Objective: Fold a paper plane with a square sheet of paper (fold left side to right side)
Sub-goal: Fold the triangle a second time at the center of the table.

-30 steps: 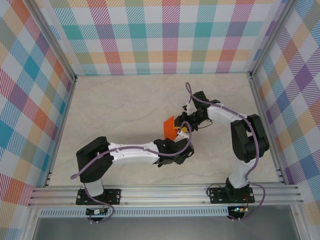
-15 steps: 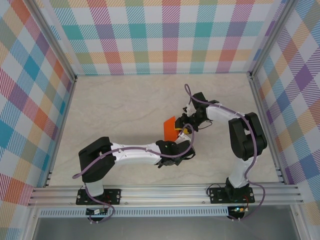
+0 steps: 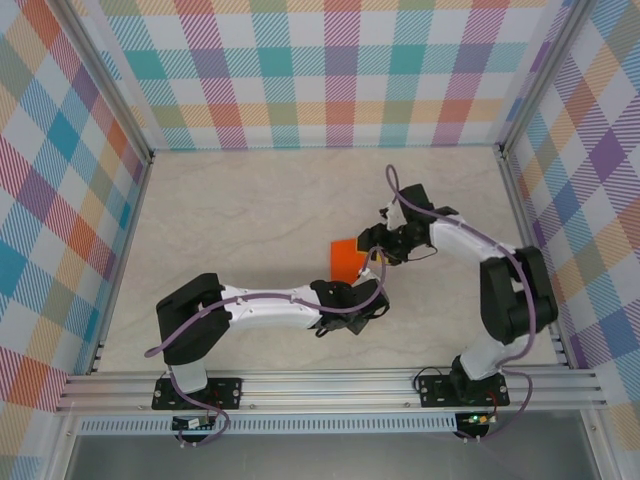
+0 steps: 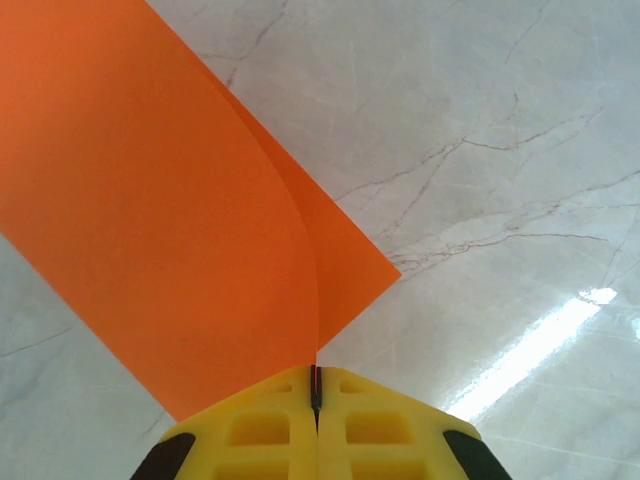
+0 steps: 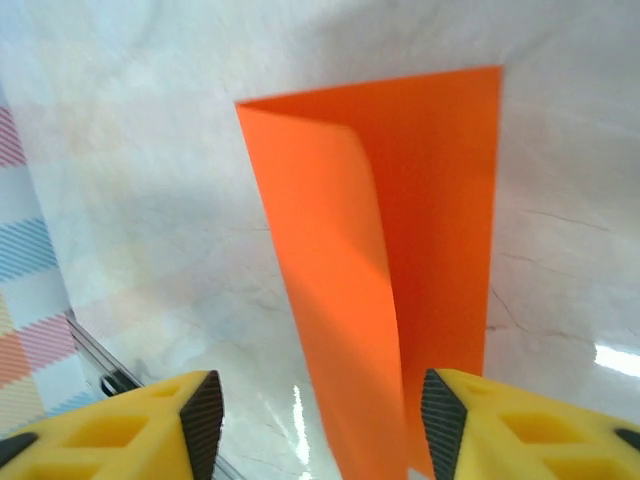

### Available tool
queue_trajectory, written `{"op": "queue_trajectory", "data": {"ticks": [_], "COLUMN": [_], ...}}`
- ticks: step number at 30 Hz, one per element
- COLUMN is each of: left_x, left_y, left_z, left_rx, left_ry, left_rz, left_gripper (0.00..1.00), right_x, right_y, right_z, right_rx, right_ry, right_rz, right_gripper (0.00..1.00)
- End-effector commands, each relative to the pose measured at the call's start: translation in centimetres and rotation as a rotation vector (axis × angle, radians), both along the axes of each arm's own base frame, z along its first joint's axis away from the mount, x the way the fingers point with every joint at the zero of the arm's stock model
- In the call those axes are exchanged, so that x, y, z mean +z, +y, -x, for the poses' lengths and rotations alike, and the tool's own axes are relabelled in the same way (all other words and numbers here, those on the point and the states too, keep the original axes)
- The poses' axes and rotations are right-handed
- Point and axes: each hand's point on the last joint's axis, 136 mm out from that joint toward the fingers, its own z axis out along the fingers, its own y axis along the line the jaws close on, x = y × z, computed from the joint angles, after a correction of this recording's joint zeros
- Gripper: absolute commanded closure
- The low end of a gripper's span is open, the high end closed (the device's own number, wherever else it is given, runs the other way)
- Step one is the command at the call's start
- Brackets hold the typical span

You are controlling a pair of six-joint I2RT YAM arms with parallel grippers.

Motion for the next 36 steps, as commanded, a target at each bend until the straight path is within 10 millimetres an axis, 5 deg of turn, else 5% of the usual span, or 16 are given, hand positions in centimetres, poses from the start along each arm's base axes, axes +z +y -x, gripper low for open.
{"op": "queue_trajectory", "data": {"ticks": [1,3,7,10,24,36], "left_x": [1.0,0.9,0.8,1.0,0.9,-0.5], "left_y": [-0.2,-0.2,0.3,0.5,2.4,5.1], "left_z": [0.0,-0.1,-0.6,-1.2,-2.6,-2.5], "left_rx": [0.006,0.006,0.037,0.056,0.117,0.127], "left_ry": [0.068,0.104,0.158,0.189,0.241,0.302], "left_rz": [0.101,0.135,0.201,0.264,0.316,0.236], "left_gripper": [0.99,0.99,0.99,1.00,1.00,1.00], "right_x": [1.9,1.5,-0.7,-2.7,-7.9,-11.8], "right_y": [-2.0,-2.7,-2.8,-2.1,2.3,0.6], "right_z": [0.0,1.1,3.5,5.1,7.8,9.9], "right_rx": [-0.060,-0.068,-0.073,-0.065,0.006,0.042], "right_ry": [-0.089,-0.087,-0.023,0.025,0.125,0.226], "right_rz": [-0.008,0.005,-0.022,-0.052,-0.008,0.191], "right_gripper": [0.38,0.43,0.75,0.86,0.97,0.96]}}
